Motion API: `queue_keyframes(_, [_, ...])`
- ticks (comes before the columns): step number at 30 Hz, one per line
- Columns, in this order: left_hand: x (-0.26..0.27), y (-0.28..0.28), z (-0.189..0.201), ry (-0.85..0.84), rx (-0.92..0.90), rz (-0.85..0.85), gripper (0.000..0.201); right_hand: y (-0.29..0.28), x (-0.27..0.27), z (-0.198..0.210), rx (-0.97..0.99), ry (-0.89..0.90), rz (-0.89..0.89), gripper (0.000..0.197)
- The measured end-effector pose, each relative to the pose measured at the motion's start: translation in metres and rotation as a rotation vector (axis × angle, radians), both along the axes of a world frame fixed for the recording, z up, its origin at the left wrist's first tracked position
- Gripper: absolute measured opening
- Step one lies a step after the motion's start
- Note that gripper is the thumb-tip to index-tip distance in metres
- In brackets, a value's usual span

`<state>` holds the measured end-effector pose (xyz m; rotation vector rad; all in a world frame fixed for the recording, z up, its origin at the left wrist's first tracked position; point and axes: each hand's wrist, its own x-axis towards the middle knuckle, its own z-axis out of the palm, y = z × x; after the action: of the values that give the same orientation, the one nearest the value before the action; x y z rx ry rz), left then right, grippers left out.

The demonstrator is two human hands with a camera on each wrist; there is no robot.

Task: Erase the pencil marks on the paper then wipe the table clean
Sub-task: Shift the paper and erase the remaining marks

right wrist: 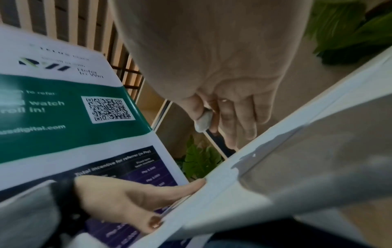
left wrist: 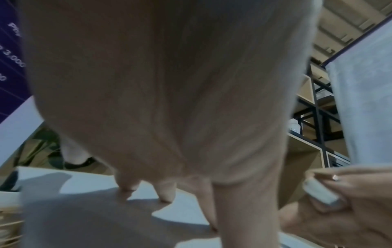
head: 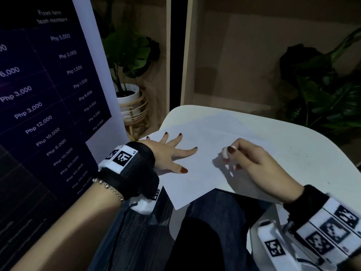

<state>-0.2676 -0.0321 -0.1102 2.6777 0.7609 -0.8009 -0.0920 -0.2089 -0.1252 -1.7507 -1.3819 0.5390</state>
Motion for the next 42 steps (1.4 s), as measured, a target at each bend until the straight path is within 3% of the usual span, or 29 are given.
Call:
queue_keyframes(5, [0.001,0.004,-0.004,-0.056,-0.042,0.067,0.066,-0.003,-0.027,-0.012,-0.090,0.178,0.113,0.026])
queue_keyframes(8, [0.002,0.011,-0.011,-0.166,-0.051,0.164,0.067,-0.006,-0.028,-0.026,-0.057,0.056,0.053,0.025])
queue_keyframes(10, [-0.001,0.019,-0.014,-0.265,-0.036,0.249,0.069,-0.007,-0.024,-0.035,-0.005,0.078,0.011,0.028])
queue_keyframes(13, [-0.009,0.035,-0.012,-0.451,0.001,0.487,0.083,-0.008,-0.015,-0.042,0.040,0.288,-0.024,0.023])
queue_keyframes(18, [-0.024,0.056,-0.010,-0.500,-0.155,0.640,0.098,-0.007,0.007,-0.045,0.052,0.270,-0.084,0.022])
queue_keyframes(20, [-0.023,0.052,-0.009,-0.518,-0.203,0.623,0.101,-0.004,0.017,-0.046,0.024,0.215,-0.101,0.022])
queue_keyframes(23, [-0.012,0.039,-0.006,-0.469,-0.135,0.533,0.105,0.001,0.032,-0.044,-0.041,0.103,-0.168,0.020])
queue_keyframes(28, [0.004,0.010,-0.002,-0.416,-0.094,0.372,0.080,0.005,0.039,-0.039,0.049,0.350,-0.197,0.025])
queue_keyframes(29, [0.006,0.006,-0.004,-0.420,-0.068,0.363,0.074,0.003,0.037,-0.036,0.046,0.303,-0.190,0.024])
queue_keyframes(31, [0.009,0.004,-0.008,-0.449,-0.031,0.394,0.065,0.000,0.031,-0.026,0.029,0.135,-0.147,0.019])
queue_keyframes(34, [0.010,0.005,-0.013,-0.490,-0.007,0.450,0.061,-0.005,0.014,-0.012,0.112,0.121,0.001,0.021])
queue_keyframes(37, [0.012,0.001,-0.015,-0.514,0.039,0.468,0.061,-0.004,0.004,-0.019,0.048,0.024,0.091,0.017])
queue_keyframes(39, [0.016,-0.004,-0.016,-0.544,0.057,0.458,0.060,-0.002,0.005,-0.031,0.022,0.030,0.056,0.017])
queue_keyframes(42, [0.020,-0.010,-0.018,-0.596,0.062,0.434,0.062,-0.003,0.005,-0.040,0.044,0.175,-0.006,0.006])
